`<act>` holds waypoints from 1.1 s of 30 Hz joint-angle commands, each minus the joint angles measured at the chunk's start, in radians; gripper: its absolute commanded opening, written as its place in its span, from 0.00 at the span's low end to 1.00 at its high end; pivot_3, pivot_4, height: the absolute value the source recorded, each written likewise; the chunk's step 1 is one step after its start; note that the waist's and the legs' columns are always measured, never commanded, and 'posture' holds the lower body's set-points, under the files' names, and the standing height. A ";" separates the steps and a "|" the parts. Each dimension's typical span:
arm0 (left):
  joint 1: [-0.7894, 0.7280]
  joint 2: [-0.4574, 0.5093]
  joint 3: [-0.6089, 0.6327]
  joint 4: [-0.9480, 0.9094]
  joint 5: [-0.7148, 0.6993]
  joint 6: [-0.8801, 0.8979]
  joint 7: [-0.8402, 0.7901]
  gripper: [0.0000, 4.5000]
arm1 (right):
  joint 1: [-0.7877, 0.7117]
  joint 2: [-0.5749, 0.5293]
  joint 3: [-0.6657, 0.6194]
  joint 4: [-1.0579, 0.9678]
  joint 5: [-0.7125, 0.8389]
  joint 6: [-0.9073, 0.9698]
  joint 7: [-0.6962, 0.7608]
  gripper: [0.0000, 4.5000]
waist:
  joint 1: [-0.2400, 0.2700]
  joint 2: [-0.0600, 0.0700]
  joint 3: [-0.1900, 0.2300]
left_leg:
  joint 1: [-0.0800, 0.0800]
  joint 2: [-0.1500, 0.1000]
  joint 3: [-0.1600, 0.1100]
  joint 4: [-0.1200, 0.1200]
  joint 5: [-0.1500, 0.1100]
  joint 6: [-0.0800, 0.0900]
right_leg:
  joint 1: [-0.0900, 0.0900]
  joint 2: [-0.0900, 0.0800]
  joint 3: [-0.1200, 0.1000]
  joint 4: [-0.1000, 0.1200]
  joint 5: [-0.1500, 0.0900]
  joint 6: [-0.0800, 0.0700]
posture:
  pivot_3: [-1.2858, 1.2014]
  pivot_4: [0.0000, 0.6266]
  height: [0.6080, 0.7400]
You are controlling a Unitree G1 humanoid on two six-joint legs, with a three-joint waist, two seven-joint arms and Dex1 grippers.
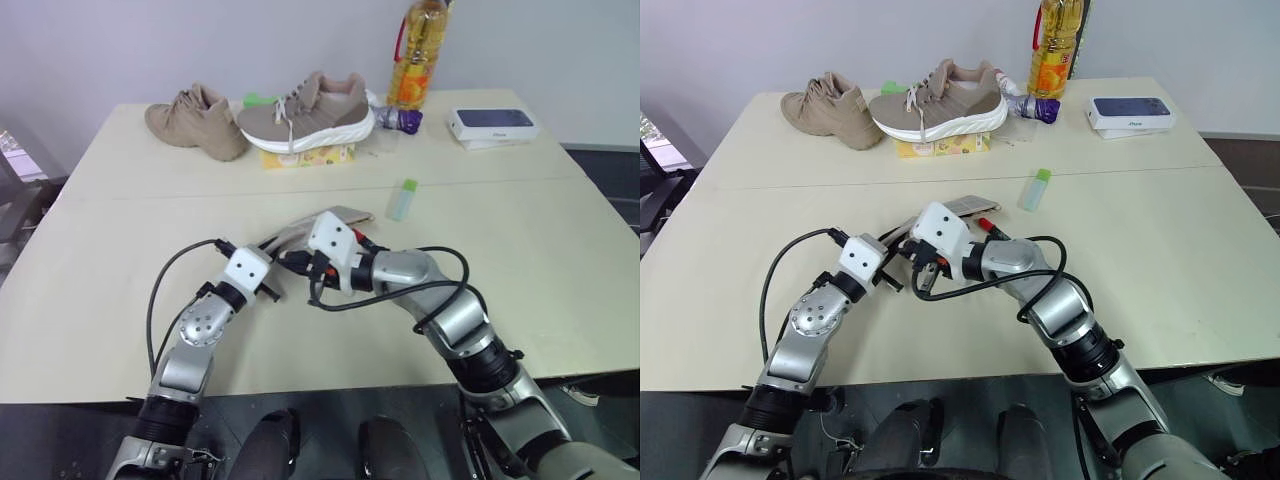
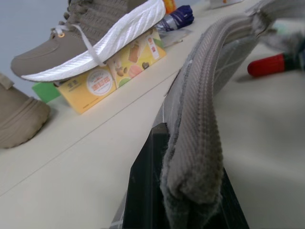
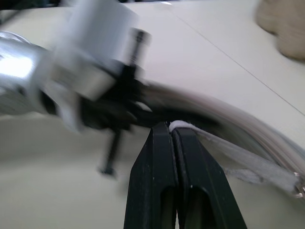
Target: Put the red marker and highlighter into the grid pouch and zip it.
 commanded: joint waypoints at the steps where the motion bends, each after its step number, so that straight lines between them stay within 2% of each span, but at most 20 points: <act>1: -0.008 -0.007 -0.002 -0.009 0.009 0.001 0.018 0.00 | -0.028 0.016 0.013 -0.058 0.004 -0.022 0.018 0.01 | 0.000 0.000 0.000 | 0.000 0.000 0.000 0.000 0.000 0.000 | 0.000 0.000 0.000 0.000 0.000 0.000 | 0.52 0.24 0.99; 17: -0.064 -0.057 -0.010 0.055 0.041 -0.010 0.102 0.00 | -0.067 0.062 0.037 -0.072 0.023 -0.069 0.070 0.01 | 0.000 0.000 0.000 | 0.000 0.000 0.000 0.000 0.000 0.000 | 0.000 0.000 0.000 0.000 0.000 0.000 | 0.52 0.24 0.99; 24: -0.064 -0.086 -0.011 -0.006 -0.024 0.005 0.063 0.00 | -0.050 0.071 0.014 -0.060 0.041 0.006 0.063 0.01 | 0.000 0.000 0.000 | 0.000 0.000 0.000 0.000 0.000 -0.001 | 0.000 0.000 0.000 0.000 0.000 0.000 | 0.52 0.24 0.99; 33: -0.121 -0.125 0.010 -0.039 -0.084 0.112 0.060 0.00 | -0.026 0.080 0.015 -0.085 0.096 0.076 0.100 0.01 | 0.000 0.000 0.000 | 0.000 0.000 0.000 0.000 0.000 -0.001 | 0.000 0.000 0.000 0.000 0.000 0.000 | 0.52 0.24 0.99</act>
